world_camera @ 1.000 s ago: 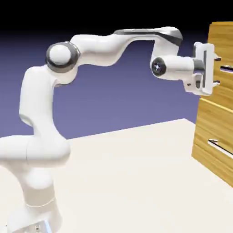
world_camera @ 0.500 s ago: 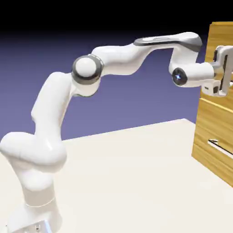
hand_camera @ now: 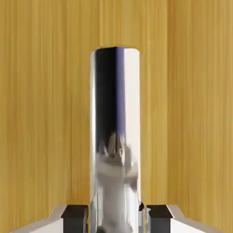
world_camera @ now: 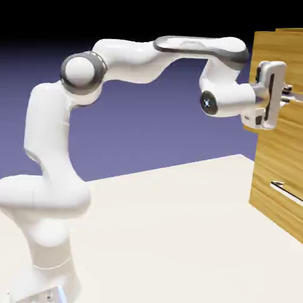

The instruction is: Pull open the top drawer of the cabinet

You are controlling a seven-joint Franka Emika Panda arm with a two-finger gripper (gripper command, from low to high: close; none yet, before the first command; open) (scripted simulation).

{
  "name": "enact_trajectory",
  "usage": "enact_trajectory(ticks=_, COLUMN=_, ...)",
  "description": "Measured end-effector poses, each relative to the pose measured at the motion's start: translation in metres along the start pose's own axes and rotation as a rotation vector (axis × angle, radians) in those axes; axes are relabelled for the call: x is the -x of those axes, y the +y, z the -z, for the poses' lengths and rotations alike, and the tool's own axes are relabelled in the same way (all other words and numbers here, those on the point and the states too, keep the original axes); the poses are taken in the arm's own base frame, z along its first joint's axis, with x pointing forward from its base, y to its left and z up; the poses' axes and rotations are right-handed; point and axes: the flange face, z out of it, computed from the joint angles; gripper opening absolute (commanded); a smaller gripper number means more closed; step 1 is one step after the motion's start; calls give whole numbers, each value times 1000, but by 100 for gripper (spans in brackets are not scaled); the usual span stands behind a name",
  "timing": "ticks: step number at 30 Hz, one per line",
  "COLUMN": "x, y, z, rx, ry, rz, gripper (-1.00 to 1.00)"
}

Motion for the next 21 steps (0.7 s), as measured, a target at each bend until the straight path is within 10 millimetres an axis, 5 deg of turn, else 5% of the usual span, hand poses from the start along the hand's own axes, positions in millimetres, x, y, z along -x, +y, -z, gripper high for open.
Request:
enact_trajectory(ticks=14, x=0, y=0, z=60, rx=1, ry=0, rz=0, gripper=-100)
enact_trajectory(ticks=21, x=0, y=0, z=108, rx=0, ry=0, rz=0, gripper=-100)
